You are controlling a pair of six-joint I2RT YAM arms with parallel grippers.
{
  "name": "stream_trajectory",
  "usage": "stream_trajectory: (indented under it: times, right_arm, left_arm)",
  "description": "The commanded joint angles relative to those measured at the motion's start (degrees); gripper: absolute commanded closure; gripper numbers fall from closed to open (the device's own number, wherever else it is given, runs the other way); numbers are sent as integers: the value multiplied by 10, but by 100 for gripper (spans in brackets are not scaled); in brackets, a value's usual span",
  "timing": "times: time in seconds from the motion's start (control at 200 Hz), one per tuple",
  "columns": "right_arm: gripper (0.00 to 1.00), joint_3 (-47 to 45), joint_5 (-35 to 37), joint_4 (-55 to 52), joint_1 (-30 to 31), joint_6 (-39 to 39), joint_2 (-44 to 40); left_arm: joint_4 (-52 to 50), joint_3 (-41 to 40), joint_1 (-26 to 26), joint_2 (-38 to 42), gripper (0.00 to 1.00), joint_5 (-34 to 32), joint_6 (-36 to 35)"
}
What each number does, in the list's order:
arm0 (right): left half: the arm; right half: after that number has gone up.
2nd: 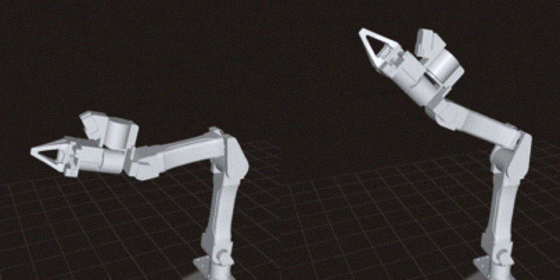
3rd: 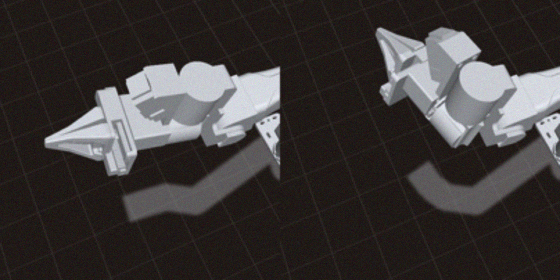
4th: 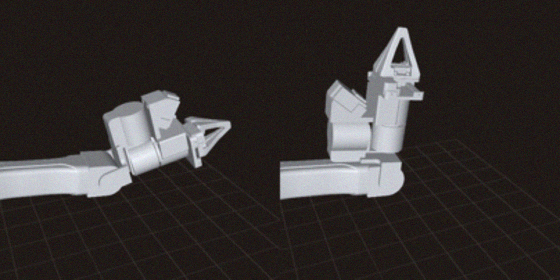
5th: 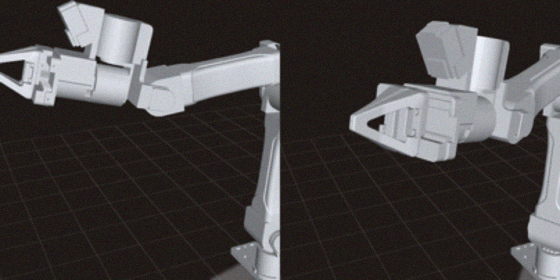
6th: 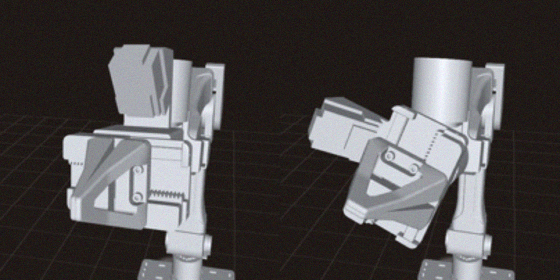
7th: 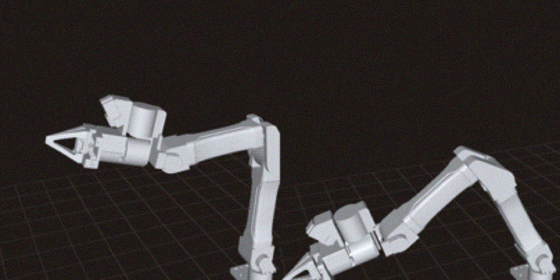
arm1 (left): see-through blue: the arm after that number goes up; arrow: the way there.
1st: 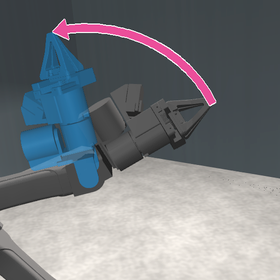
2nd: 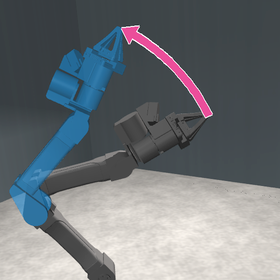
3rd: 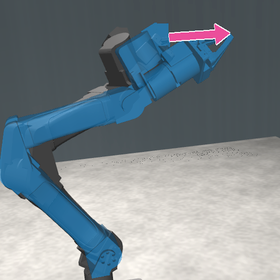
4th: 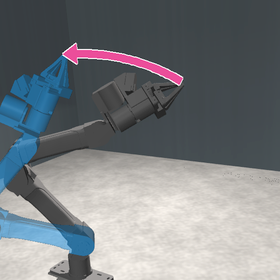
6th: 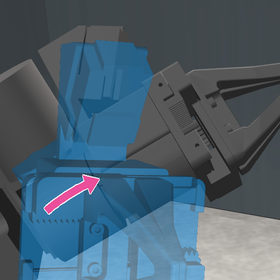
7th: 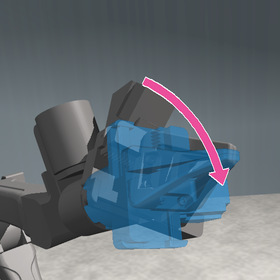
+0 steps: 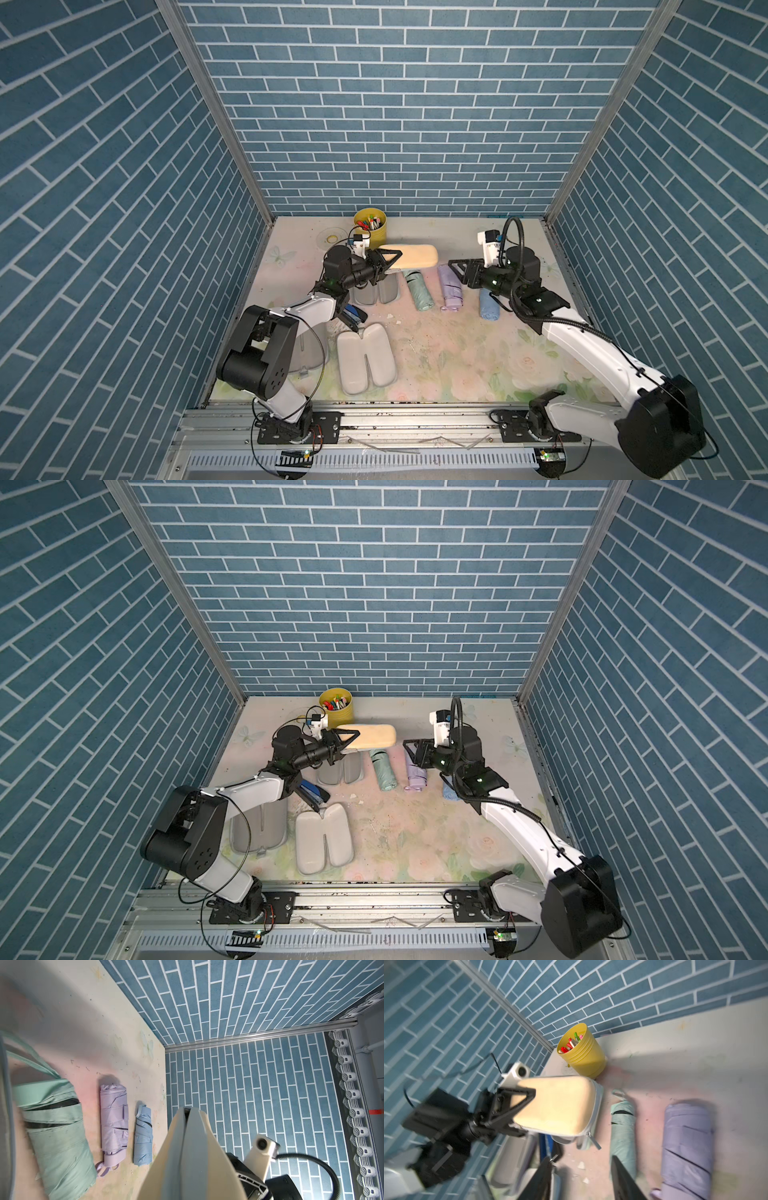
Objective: Put umbrellas into zippered umbrella sleeves
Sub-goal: Zip the zipper on the umbrella sleeve.
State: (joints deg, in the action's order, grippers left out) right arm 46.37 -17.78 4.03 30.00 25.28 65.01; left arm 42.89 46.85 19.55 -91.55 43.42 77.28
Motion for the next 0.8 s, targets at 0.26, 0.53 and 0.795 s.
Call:
stream_trajectory:
  times: [0.26,0.53,0.795]
  right_arm:
    - [53,-28,123,30,82,-215,39]
    - [60,-10,133,51,81,-227,67]
    - [72,-7,104,89,81,-226,75]
  left_arm:
    - [-4,29,2,39,85,84,-19]
    - [-12,30,3,40,86,99,-19]
    - [-15,28,4,38,90,102,-20]
